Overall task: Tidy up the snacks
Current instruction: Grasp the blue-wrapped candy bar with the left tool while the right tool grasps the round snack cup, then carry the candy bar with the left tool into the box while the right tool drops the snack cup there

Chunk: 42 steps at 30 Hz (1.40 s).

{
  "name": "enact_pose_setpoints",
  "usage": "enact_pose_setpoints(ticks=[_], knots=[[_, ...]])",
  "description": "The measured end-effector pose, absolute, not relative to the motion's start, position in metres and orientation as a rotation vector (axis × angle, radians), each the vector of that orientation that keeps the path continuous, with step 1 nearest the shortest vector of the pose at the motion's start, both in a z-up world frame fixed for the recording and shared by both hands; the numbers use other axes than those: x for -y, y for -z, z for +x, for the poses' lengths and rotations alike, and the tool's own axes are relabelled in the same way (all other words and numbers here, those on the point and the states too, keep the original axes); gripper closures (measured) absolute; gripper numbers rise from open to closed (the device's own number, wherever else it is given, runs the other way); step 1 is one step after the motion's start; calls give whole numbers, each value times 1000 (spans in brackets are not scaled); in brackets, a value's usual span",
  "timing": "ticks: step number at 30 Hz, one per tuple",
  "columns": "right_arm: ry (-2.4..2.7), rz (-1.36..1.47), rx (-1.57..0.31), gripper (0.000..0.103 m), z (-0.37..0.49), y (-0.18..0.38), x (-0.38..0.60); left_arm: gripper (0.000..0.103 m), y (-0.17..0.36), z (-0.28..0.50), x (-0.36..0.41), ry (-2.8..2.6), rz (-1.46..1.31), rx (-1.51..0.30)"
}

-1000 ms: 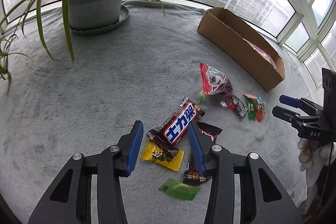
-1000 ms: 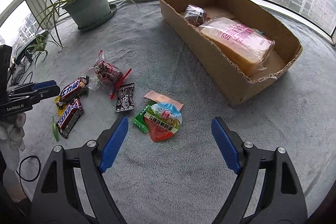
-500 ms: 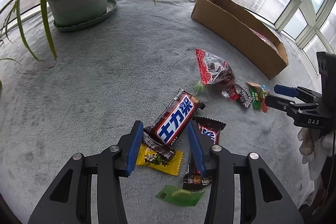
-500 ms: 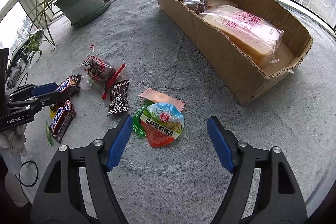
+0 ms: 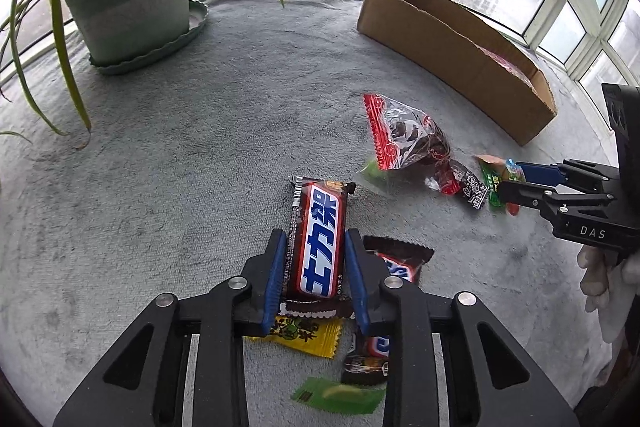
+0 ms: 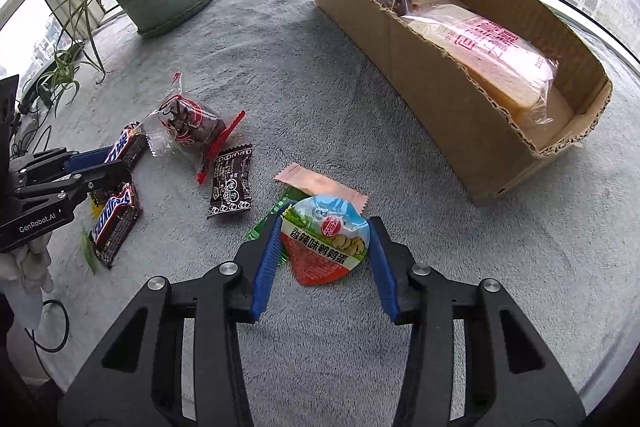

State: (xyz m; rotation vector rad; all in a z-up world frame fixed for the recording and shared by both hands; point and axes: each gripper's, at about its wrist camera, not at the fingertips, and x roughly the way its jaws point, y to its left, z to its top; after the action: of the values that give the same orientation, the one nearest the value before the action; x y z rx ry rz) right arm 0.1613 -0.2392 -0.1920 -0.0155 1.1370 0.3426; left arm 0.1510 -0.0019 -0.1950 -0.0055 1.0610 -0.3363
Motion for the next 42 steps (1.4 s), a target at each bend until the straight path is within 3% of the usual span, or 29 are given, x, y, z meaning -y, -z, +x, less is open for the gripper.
enact_pose_setpoints(ticks=[24, 42], knots=[[-355, -5, -996, 58, 151, 131, 263, 76, 155, 138, -5, 344, -79, -975], [-266, -61, -862, 58, 220, 71, 308, 76, 104, 187, 38, 402, -89, -857]])
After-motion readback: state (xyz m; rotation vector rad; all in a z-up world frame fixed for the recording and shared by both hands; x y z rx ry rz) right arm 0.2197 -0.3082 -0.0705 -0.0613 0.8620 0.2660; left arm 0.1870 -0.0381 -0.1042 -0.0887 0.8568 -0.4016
